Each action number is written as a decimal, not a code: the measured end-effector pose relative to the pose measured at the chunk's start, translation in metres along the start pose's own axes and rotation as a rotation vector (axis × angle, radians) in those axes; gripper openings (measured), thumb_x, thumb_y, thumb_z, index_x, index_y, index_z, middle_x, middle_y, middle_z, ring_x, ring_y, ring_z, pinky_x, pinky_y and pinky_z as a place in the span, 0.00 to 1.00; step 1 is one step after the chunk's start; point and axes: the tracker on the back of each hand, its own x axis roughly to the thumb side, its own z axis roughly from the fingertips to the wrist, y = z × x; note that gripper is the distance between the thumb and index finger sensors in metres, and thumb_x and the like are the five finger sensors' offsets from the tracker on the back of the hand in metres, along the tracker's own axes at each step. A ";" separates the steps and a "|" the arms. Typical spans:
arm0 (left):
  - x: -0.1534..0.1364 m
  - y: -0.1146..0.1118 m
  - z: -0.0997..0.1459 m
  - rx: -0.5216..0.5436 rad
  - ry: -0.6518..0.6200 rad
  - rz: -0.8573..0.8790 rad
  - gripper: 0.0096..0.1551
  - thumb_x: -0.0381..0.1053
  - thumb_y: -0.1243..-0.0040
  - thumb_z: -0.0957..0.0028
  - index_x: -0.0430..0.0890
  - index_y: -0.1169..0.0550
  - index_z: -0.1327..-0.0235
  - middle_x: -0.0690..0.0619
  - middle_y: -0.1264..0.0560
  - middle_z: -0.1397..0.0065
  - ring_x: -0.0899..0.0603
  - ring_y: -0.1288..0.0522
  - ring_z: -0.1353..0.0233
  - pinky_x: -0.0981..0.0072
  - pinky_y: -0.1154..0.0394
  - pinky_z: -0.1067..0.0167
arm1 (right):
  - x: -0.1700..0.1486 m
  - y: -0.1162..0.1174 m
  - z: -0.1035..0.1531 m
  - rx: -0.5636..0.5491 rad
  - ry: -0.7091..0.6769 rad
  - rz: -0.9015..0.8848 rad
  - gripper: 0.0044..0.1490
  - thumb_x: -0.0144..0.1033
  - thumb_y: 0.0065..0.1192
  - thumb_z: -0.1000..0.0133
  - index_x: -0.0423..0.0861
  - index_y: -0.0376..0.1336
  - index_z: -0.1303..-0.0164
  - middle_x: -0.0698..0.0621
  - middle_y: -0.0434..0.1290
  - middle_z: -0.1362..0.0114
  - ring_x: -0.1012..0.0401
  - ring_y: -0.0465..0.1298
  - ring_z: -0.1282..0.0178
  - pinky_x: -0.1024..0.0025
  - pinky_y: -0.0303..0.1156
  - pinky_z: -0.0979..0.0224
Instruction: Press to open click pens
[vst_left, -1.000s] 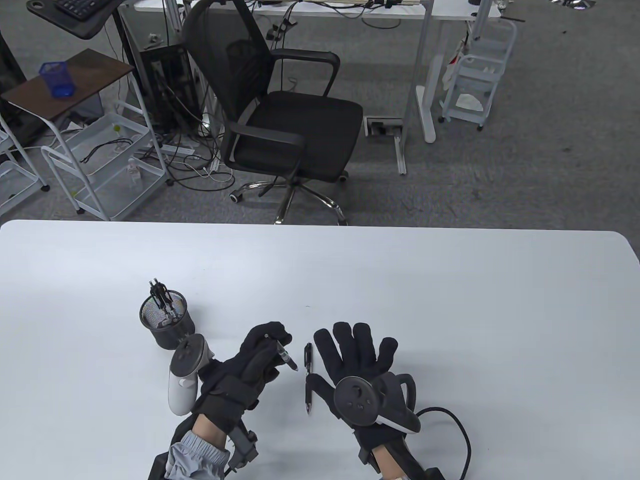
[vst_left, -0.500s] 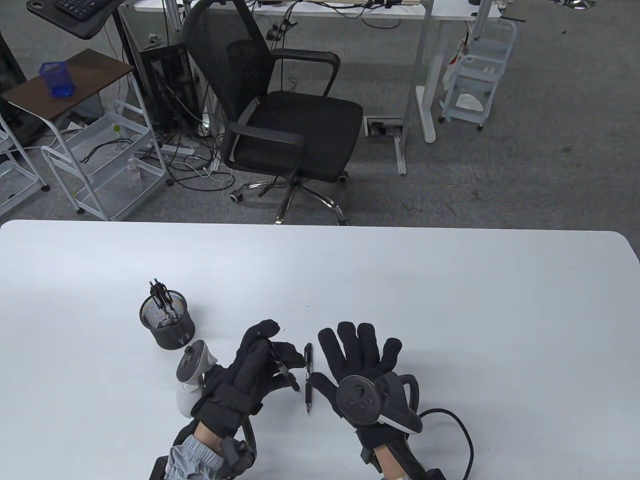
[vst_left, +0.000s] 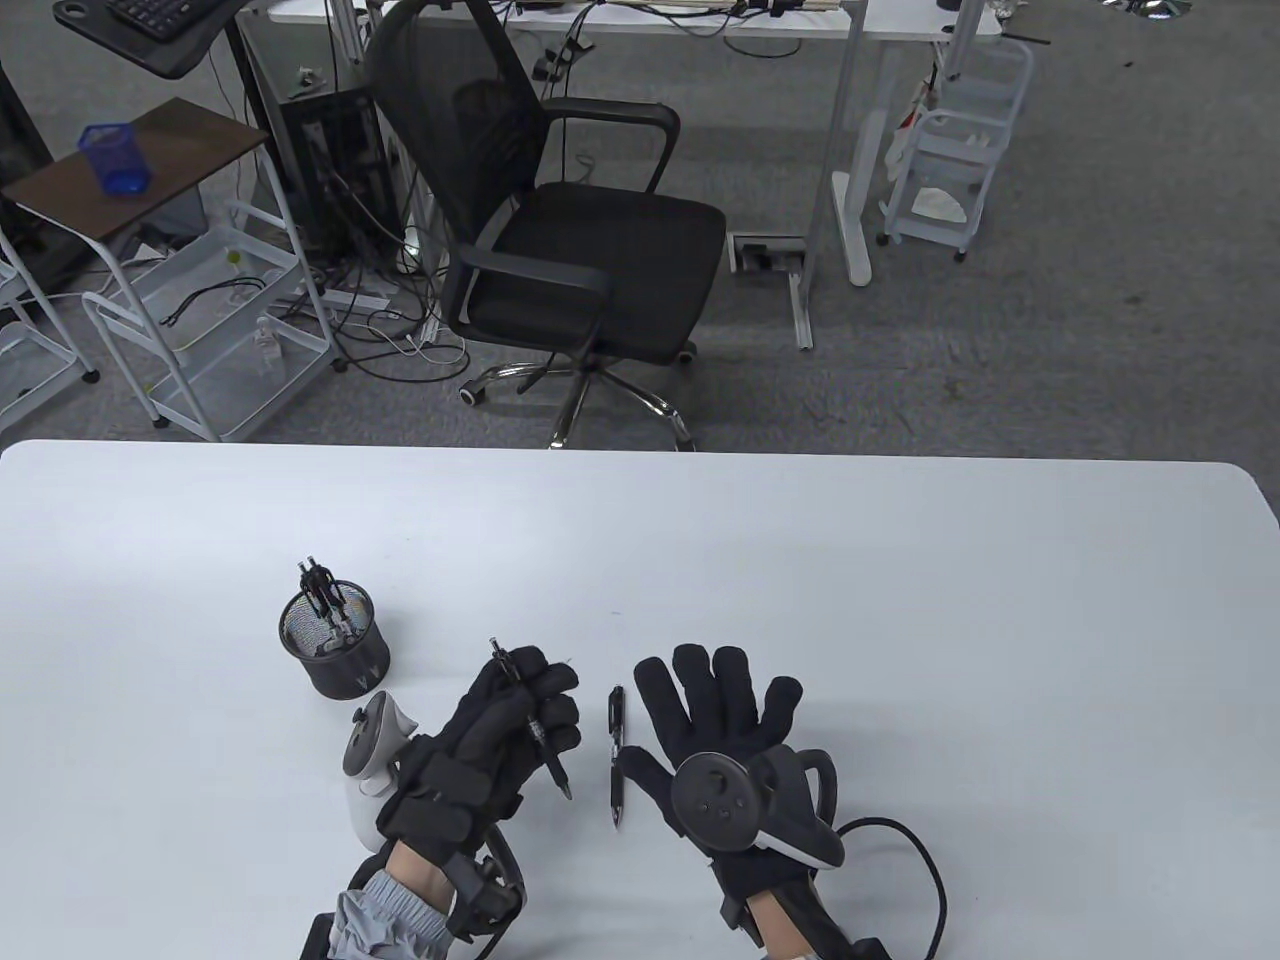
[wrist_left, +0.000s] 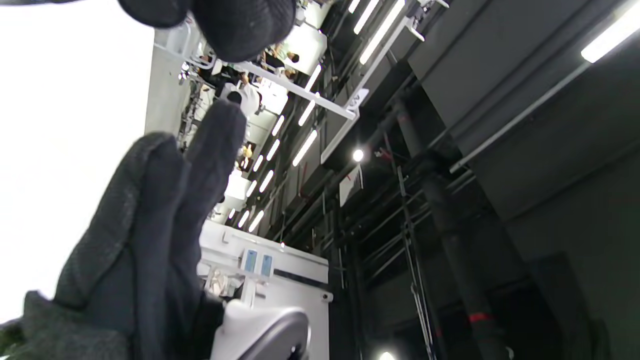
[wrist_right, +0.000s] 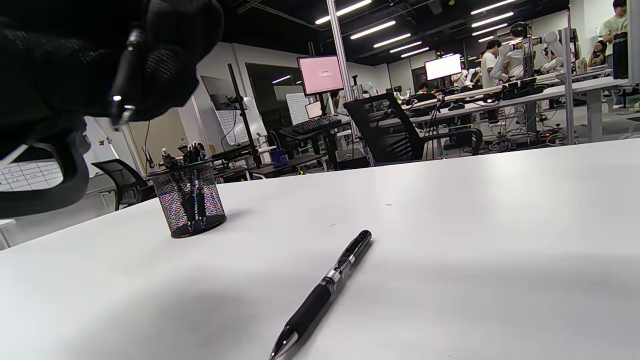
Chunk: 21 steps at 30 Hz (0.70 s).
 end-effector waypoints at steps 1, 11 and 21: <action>0.000 -0.002 0.000 -0.018 0.001 0.002 0.25 0.44 0.68 0.22 0.51 0.52 0.13 0.44 0.41 0.13 0.31 0.39 0.17 0.26 0.47 0.23 | 0.000 0.000 0.000 0.000 -0.001 0.000 0.47 0.55 0.39 0.29 0.44 0.35 0.06 0.30 0.34 0.07 0.28 0.34 0.13 0.18 0.23 0.31; -0.009 -0.007 0.003 -0.063 0.036 0.049 0.37 0.72 0.83 0.25 0.48 0.38 0.24 0.49 0.30 0.36 0.44 0.28 0.37 0.44 0.28 0.30 | 0.001 0.001 0.001 0.003 -0.003 0.002 0.47 0.55 0.39 0.29 0.44 0.35 0.06 0.30 0.34 0.07 0.28 0.34 0.13 0.18 0.23 0.31; -0.011 -0.001 0.007 -0.028 0.017 0.094 0.45 0.83 0.83 0.32 0.54 0.24 0.51 0.60 0.22 0.60 0.54 0.23 0.58 0.58 0.19 0.47 | 0.002 0.001 0.001 0.002 -0.004 0.006 0.47 0.55 0.40 0.29 0.44 0.35 0.06 0.30 0.34 0.07 0.28 0.34 0.13 0.18 0.23 0.31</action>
